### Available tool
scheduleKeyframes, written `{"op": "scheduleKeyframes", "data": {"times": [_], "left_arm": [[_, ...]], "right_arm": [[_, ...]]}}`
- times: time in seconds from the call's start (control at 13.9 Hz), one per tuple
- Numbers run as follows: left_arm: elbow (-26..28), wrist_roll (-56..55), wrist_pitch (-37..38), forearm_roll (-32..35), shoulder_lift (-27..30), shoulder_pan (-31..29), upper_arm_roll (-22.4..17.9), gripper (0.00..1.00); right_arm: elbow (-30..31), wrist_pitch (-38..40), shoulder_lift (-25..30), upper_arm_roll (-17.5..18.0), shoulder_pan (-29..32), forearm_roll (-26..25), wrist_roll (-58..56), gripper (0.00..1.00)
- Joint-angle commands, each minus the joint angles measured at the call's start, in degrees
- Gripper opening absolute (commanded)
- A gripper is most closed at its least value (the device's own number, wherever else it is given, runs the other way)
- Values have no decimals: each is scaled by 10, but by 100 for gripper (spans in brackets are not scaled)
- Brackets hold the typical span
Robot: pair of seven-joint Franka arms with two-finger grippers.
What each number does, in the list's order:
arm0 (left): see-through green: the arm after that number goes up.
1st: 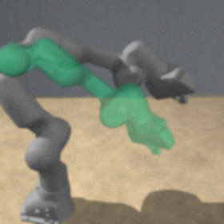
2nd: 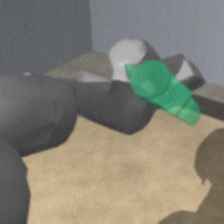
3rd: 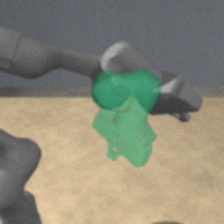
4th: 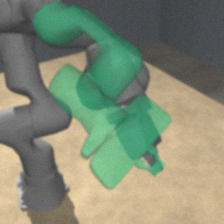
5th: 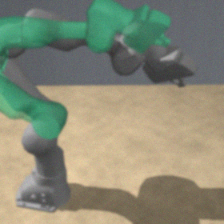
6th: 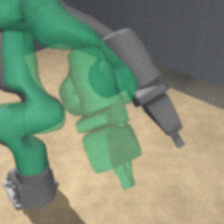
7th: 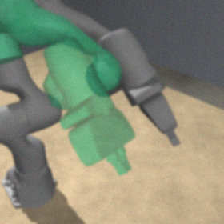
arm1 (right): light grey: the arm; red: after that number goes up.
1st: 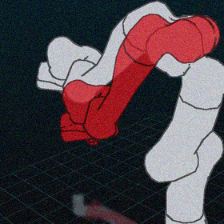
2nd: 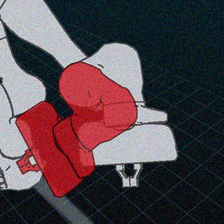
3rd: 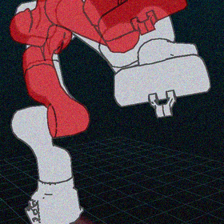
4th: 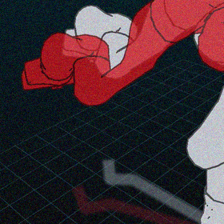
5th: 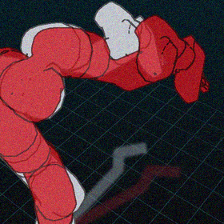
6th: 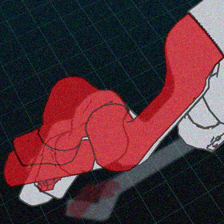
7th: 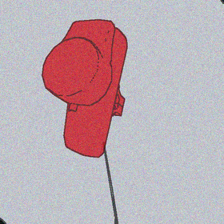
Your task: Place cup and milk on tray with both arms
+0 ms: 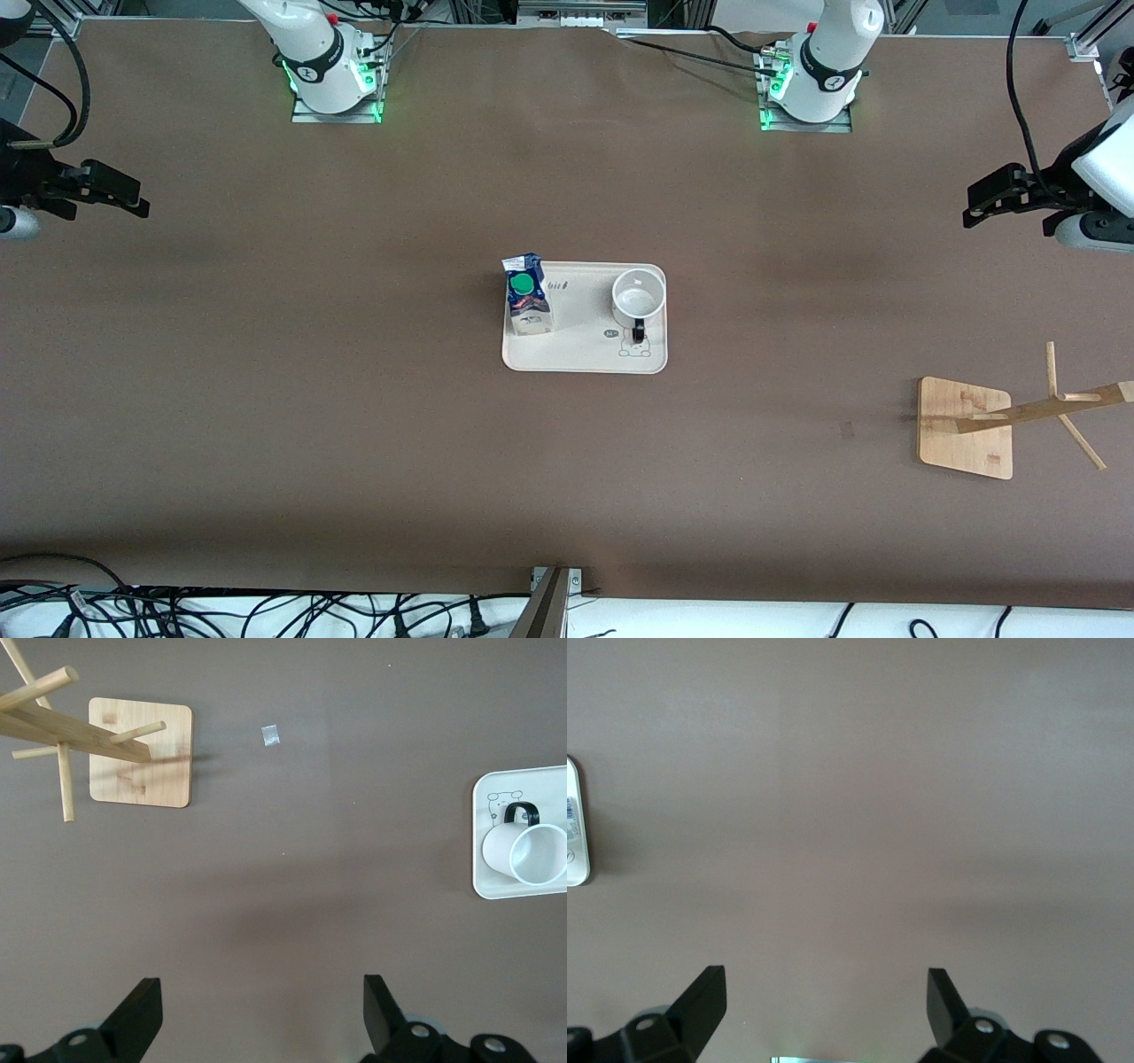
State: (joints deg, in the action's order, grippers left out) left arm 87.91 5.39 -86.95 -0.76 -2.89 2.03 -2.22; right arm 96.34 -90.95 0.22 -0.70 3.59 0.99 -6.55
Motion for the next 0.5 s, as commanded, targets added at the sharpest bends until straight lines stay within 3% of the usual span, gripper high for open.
{"op": "scheduleKeyframes", "data": {"times": [0.0, 0.43], "left_arm": [[-22, 7, 15, 5, -10, -1, -1, 100], [-22, 6, 16, 6, -9, -1, -1, 100]], "right_arm": [[-15, 18, -4, -4, -3, -1, 10, 100], [-17, 18, -6, -1, -4, 0, 14, 100]]}}
